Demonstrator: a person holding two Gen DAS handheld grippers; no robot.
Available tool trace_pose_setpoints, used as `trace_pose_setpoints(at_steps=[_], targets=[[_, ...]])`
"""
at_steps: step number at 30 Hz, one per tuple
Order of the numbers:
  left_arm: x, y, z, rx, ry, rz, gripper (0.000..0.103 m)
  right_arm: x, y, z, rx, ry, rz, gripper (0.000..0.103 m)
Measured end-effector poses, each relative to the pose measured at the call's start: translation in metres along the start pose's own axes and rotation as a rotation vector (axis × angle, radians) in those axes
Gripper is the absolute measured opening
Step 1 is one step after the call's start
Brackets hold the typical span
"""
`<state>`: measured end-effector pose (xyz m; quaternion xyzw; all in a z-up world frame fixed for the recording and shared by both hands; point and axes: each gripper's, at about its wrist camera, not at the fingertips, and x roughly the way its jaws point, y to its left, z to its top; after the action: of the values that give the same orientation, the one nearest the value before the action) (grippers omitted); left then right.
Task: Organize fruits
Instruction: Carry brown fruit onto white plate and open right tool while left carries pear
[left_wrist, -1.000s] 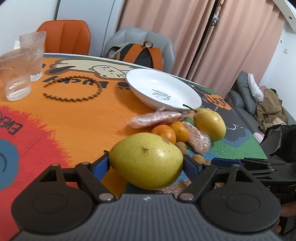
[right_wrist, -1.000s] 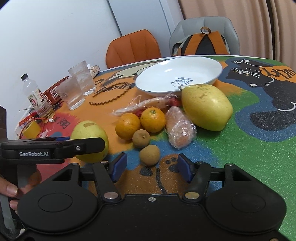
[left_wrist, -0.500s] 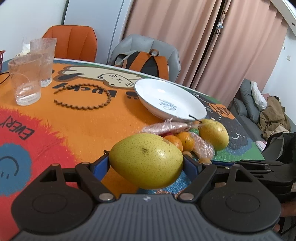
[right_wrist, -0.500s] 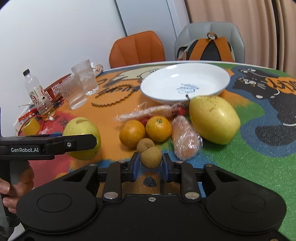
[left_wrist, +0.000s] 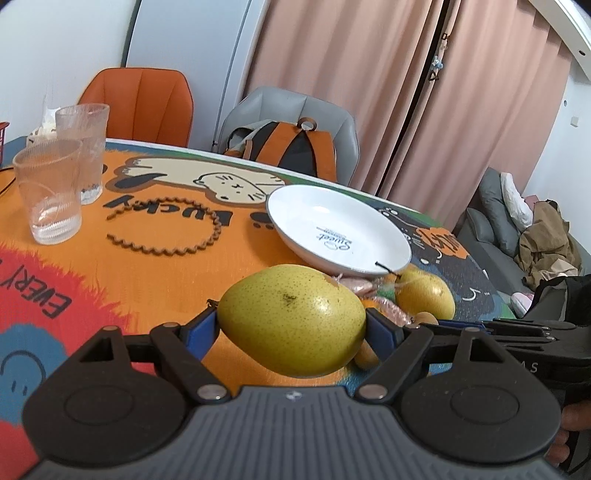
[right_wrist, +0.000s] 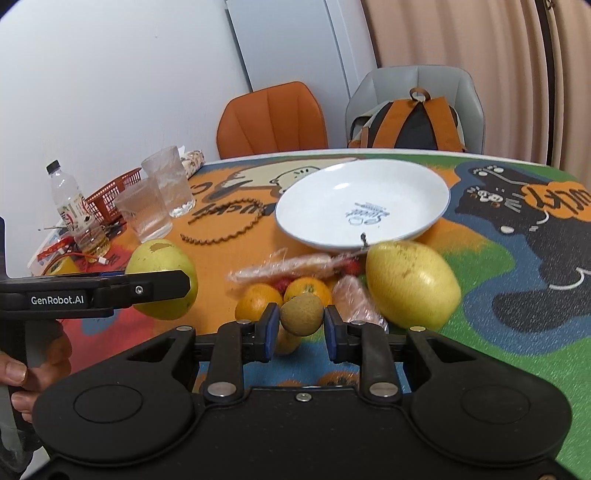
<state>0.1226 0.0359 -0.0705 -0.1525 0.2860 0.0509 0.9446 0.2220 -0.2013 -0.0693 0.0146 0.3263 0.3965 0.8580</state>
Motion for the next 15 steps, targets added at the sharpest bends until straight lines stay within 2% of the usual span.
trace_pose_setpoints(at_steps=[15], targets=[[0.021, -0.006, 0.033, 0.023, -0.015, -0.016, 0.082, 0.002, -0.019, 0.03, 0.019, -0.042, -0.031, 0.024]])
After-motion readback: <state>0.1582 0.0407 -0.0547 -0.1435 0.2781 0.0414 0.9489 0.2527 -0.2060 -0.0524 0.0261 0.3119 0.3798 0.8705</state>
